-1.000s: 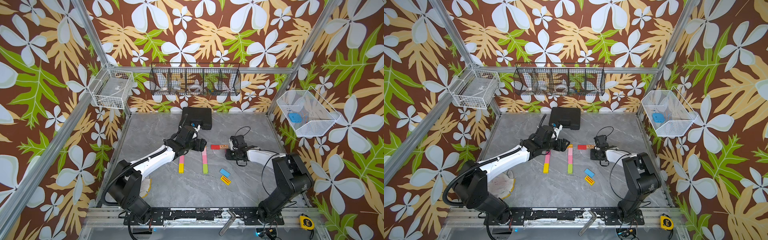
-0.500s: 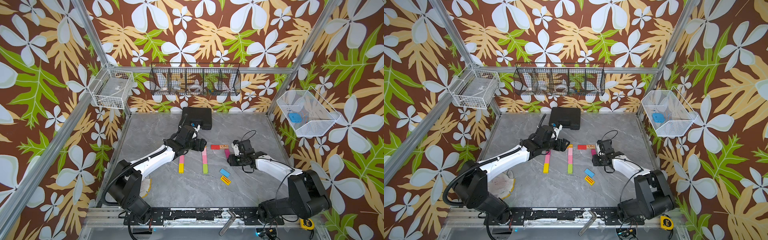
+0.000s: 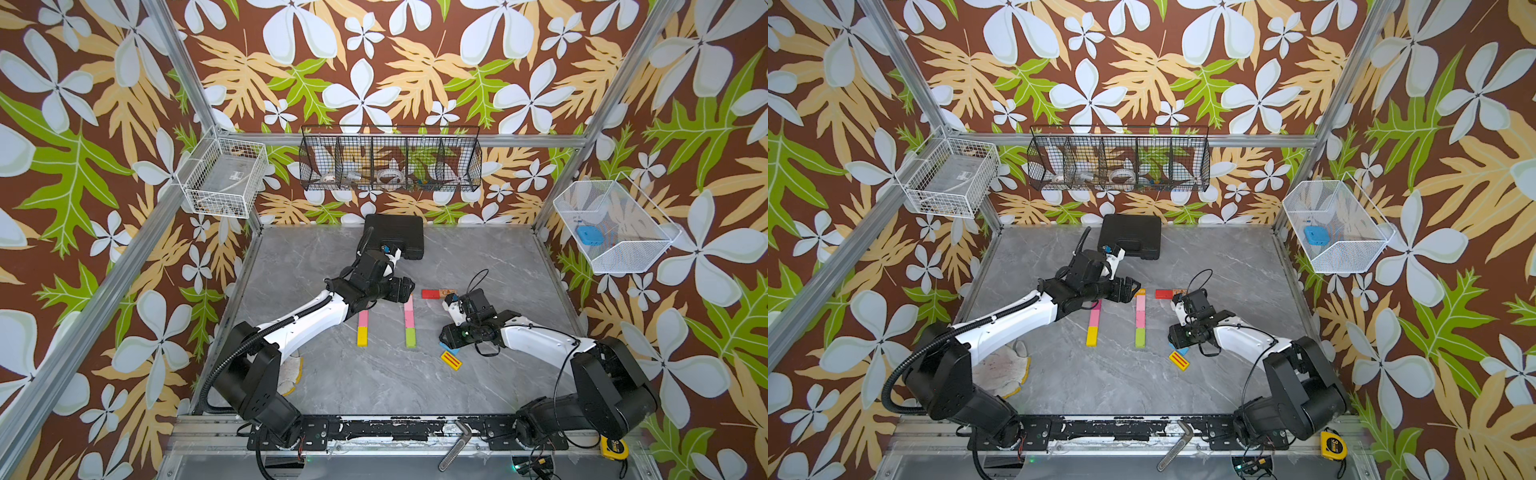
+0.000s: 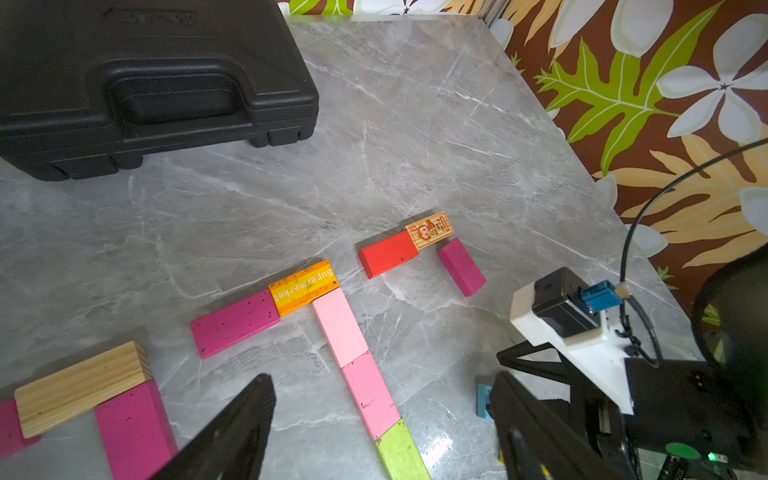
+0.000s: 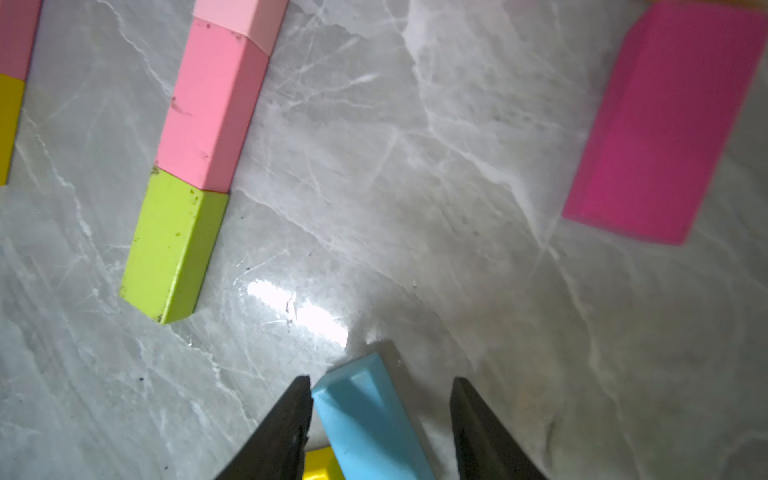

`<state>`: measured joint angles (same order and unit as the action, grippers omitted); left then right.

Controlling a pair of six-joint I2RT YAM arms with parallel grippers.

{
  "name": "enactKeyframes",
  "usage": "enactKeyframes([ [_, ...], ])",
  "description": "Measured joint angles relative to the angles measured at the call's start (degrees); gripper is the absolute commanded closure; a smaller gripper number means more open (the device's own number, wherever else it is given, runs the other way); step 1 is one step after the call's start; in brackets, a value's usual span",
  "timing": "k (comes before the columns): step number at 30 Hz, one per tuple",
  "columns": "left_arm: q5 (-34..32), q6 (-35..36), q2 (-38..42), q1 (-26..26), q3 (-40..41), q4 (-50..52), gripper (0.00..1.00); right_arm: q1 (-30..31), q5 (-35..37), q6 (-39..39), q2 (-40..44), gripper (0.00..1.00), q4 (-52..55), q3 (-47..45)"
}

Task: Assemble the number 7 with building blocks
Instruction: Assemble the building block at the center of the board.

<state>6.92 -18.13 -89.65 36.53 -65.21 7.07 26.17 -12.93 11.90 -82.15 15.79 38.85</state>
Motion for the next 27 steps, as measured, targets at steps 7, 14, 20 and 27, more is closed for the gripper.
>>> enactKeyframes([
  [7,0.46,-0.02,-0.07,0.00,0.00,-0.04,0.16,1.44,0.74,-0.39,1.64,0.45,0.15,-1.62],
  [14,0.85,-0.02,-0.17,-0.09,0.00,-0.07,0.16,2.69,3.56,0.15,0.59,0.53,1.33,-1.25],
  [20,0.85,-0.02,-0.02,-0.09,0.48,-0.37,0.16,2.75,7.87,1.70,-0.24,0.63,3.26,-0.24],
  [27,0.87,-0.02,0.28,-0.11,0.66,-0.44,0.16,2.29,10.40,4.59,-0.26,0.57,4.02,-0.22],
])
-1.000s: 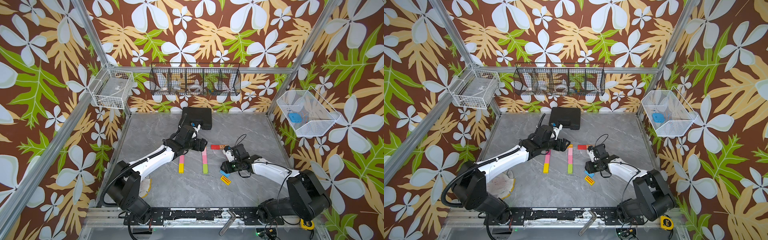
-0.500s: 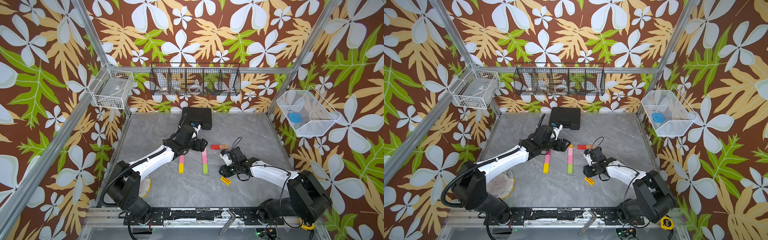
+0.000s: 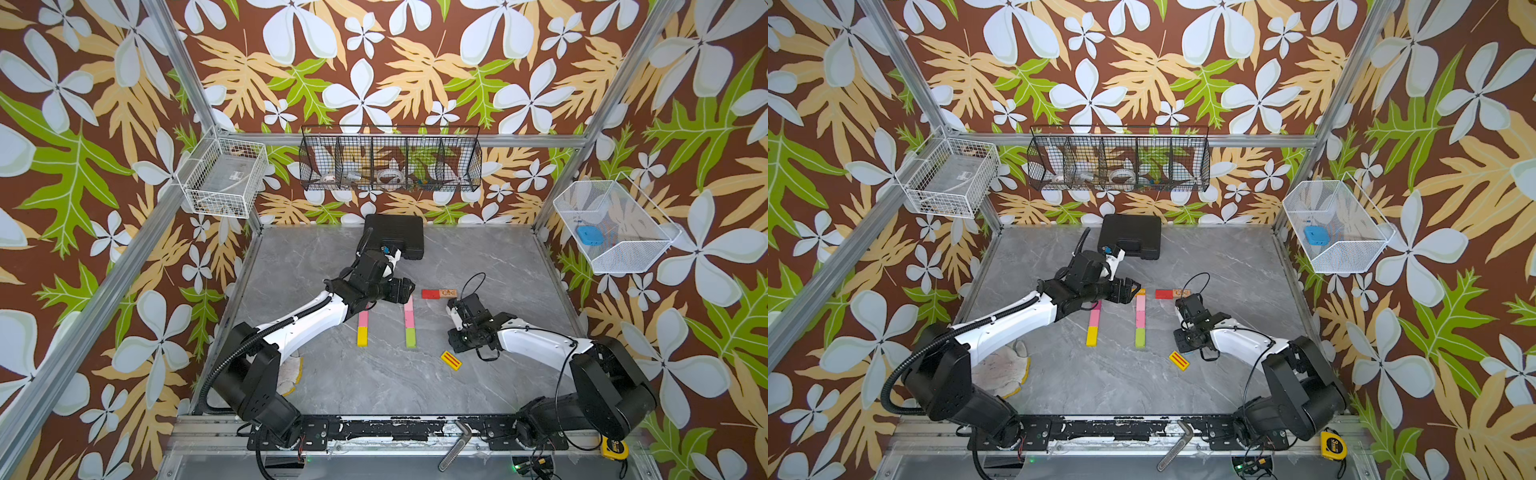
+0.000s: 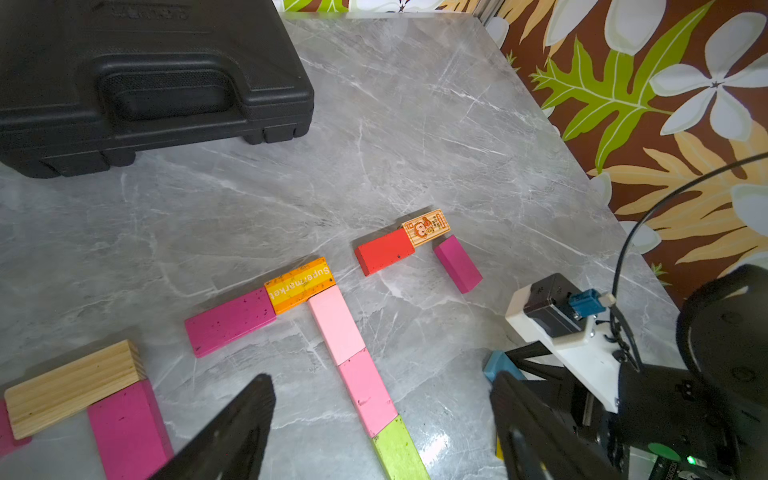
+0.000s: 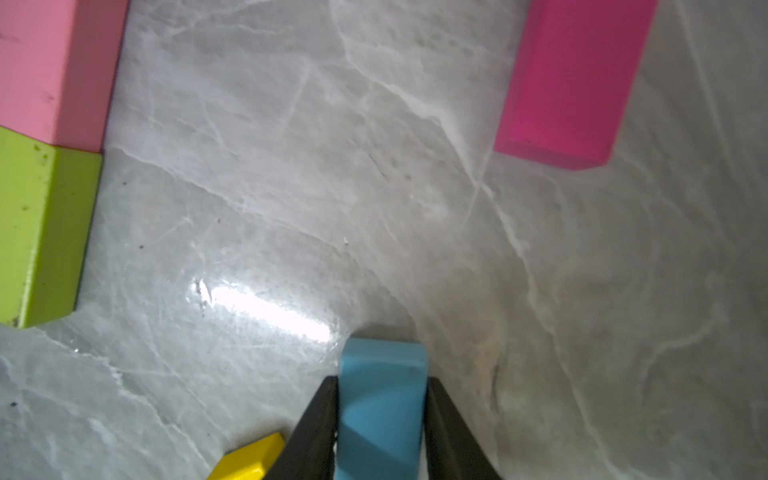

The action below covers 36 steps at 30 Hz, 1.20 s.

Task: Assemble the number 7 with building blocks
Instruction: Assemble the building block at the center of the board.

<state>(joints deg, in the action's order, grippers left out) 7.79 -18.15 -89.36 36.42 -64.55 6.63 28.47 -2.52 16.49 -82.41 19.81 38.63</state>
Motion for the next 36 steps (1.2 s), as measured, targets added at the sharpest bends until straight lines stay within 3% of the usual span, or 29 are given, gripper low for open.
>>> enactKeyframes([
  [4,0.02,0.00,0.46,0.00,0.00,-0.04,0.16,-0.11,0.00,2.80,1.22,0.54,0.02,-1.36],
  [10,0.04,0.00,0.90,-0.04,0.13,-0.04,0.16,-0.07,0.20,7.45,4.83,0.66,0.68,-4.13],
  [15,0.22,0.00,1.40,-0.28,0.46,-0.52,0.16,-0.24,1.05,8.68,5.44,0.71,1.33,-4.04],
  [27,0.35,0.02,2.60,-0.68,0.66,-0.90,0.16,-7.02,-0.44,1.09,-1.75,0.72,1.84,2.10],
  [36,0.46,0.04,2.62,-0.79,0.55,-0.90,0.16,-8.31,-1.79,-0.68,-4.83,0.72,-0.72,3.82],
])
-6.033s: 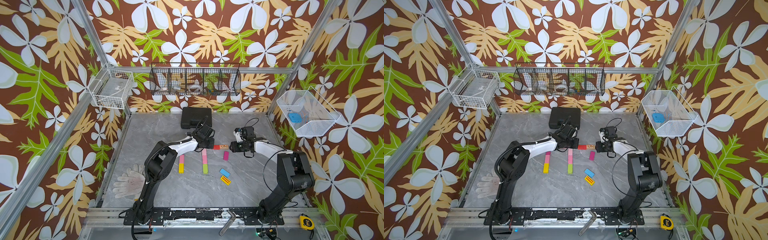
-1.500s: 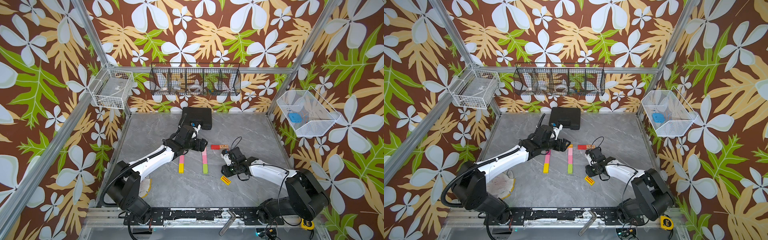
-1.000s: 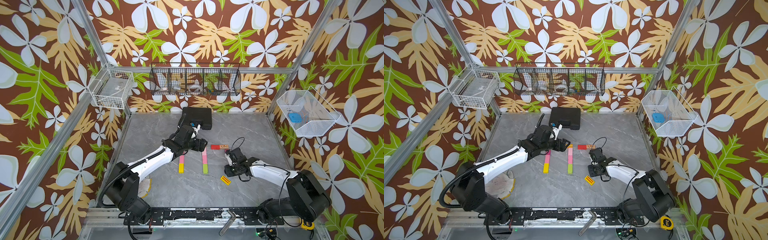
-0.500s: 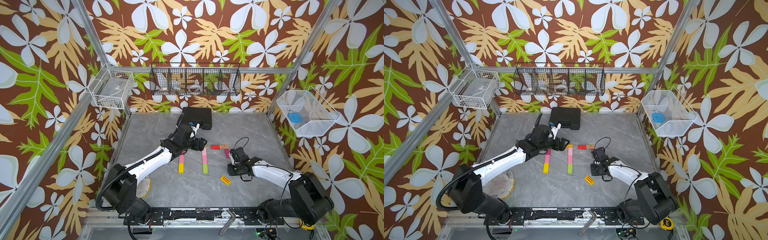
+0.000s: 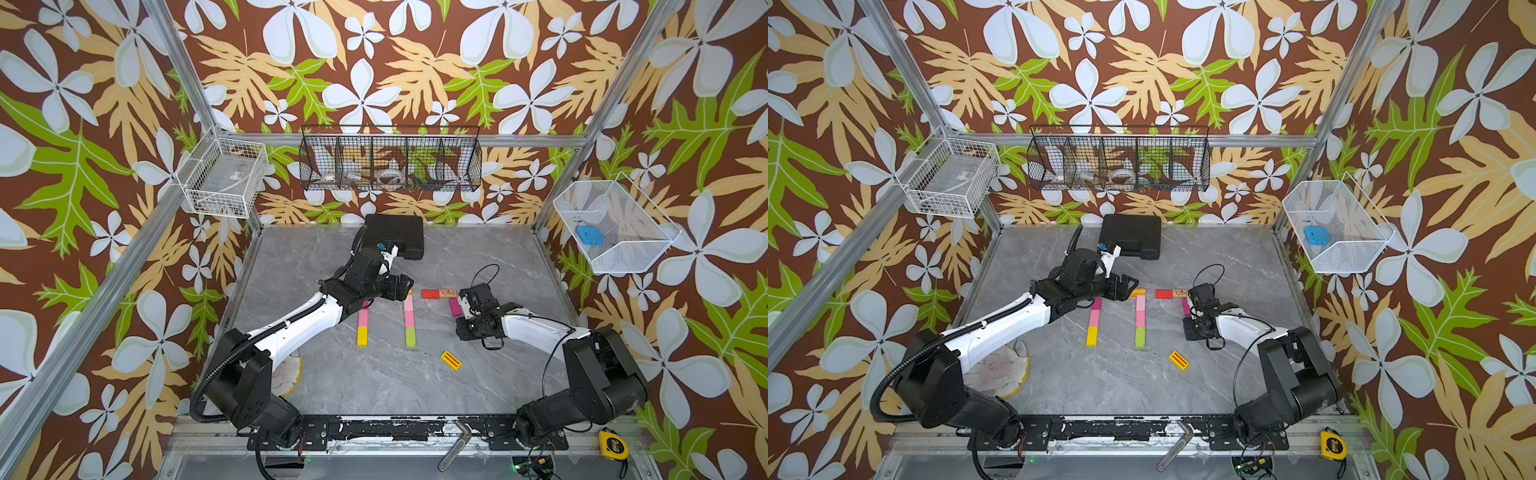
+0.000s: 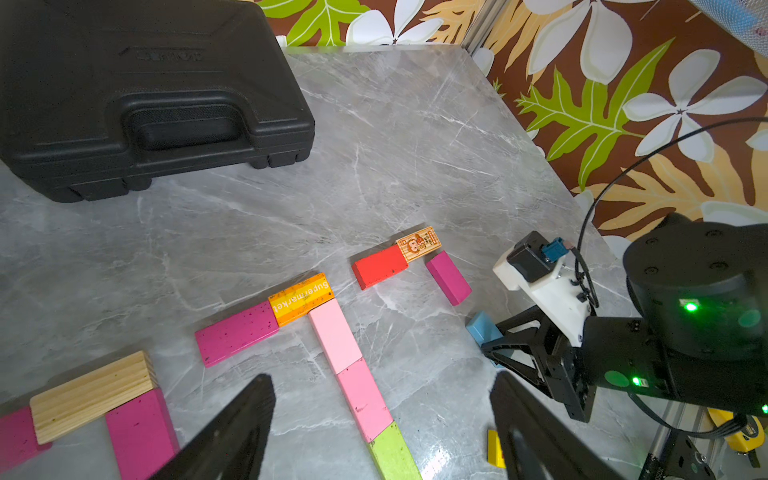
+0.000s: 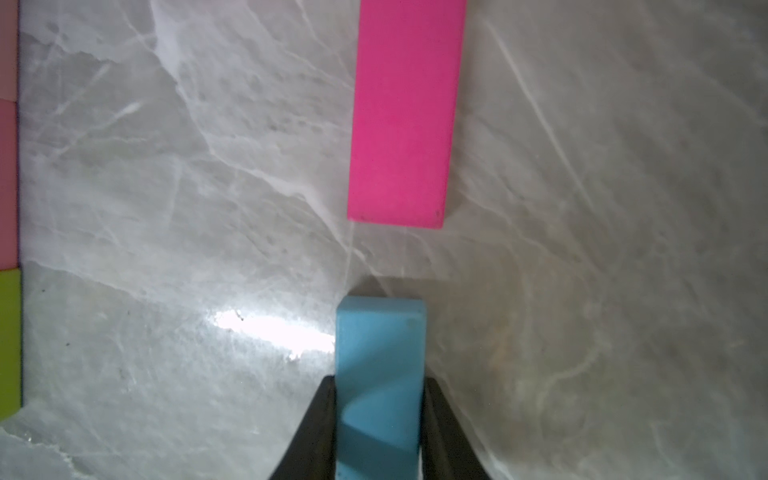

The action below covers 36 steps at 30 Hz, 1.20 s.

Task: Assemble the number 7 with building blocks
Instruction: Assemble the building block at the center of the board.

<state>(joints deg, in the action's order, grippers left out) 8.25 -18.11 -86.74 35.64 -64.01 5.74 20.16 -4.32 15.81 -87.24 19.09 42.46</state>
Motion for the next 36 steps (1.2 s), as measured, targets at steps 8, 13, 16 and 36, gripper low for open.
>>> enactKeyframes([
  [8,0.22,-0.02,0.00,0.00,0.00,0.00,0.16,-0.94,-0.90,0.72,-1.01,0.72,-1.81,0.37],
  [13,0.50,-0.02,0.09,0.00,0.00,0.00,0.16,-1.03,-0.76,1.68,-1.36,0.72,-2.40,0.50],
  [16,0.68,-0.02,0.20,-0.04,0.00,0.00,0.16,-1.03,-0.61,1.84,-1.75,0.72,-2.69,0.83],
  [36,0.63,0.00,0.33,-0.17,-0.04,0.00,0.16,-1.49,-0.20,2.19,-3.65,0.73,-4.09,2.38],
])
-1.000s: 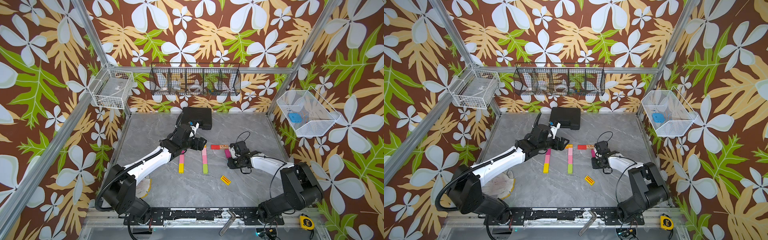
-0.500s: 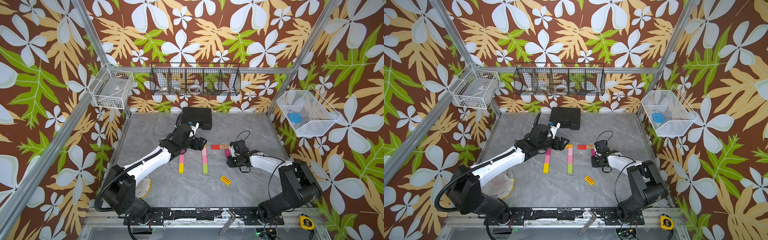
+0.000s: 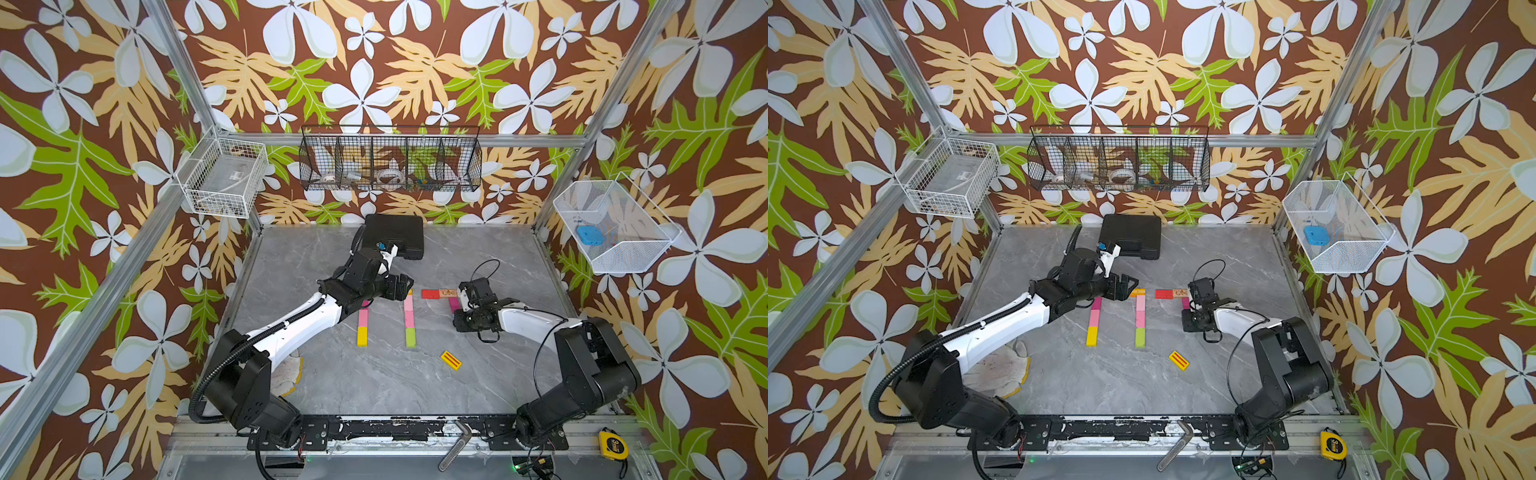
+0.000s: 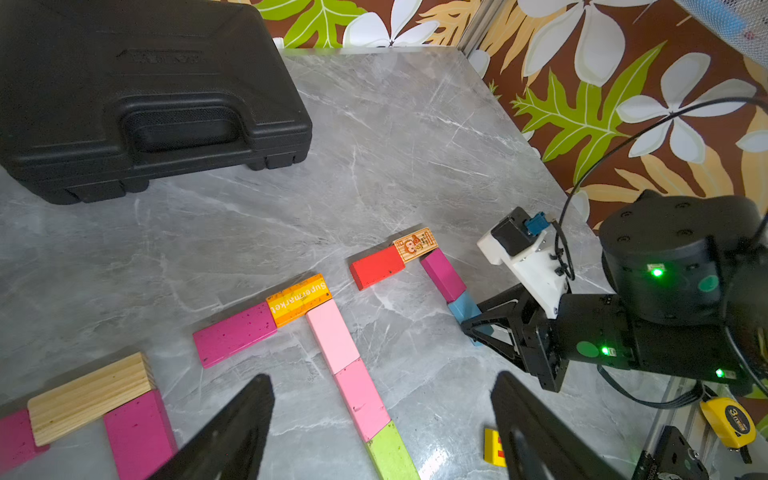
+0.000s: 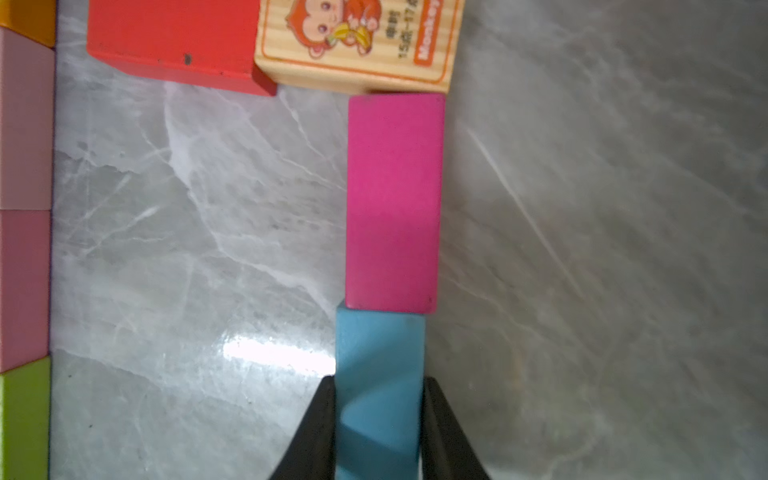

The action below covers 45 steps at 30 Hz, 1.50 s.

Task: Assemble the number 7 with building blocks
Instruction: Assemble the building block at the center of the board.

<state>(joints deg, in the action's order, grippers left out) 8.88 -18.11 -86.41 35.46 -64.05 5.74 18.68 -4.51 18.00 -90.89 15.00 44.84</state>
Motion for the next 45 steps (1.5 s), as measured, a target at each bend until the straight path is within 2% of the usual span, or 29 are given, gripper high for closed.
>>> enactKeyframes([
  [12,0.02,0.00,0.00,-0.02,-0.02,0.00,0.16,-0.28,-0.07,0.20,0.20,0.70,-0.59,-0.31],
  [17,0.02,0.00,0.00,-0.04,-0.02,0.00,0.16,-0.39,0.26,0.04,1.53,0.60,-0.02,-1.25],
  [24,0.02,-0.02,0.00,-0.04,-0.02,0.00,0.16,0.15,-0.57,-0.33,9.79,0.41,2.69,-5.27],
  [30,0.20,-0.04,0.20,-0.04,-0.02,0.00,0.16,4.79,-2.84,-0.39,14.91,0.36,5.16,-7.80],
  [35,0.31,-0.24,1.33,-0.04,0.42,-0.37,0.16,10.16,-2.95,1.42,15.72,0.35,5.44,-8.94],
  [42,0.63,-0.31,1.49,-0.04,0.59,-0.39,0.15,16.26,-2.51,4.35,15.98,0.34,5.40,-10.36],
  [45,0.68,-0.50,1.97,-0.04,0.81,-0.79,0.16,17.88,-1.09,5.99,16.72,0.37,5.51,-11.32],
])
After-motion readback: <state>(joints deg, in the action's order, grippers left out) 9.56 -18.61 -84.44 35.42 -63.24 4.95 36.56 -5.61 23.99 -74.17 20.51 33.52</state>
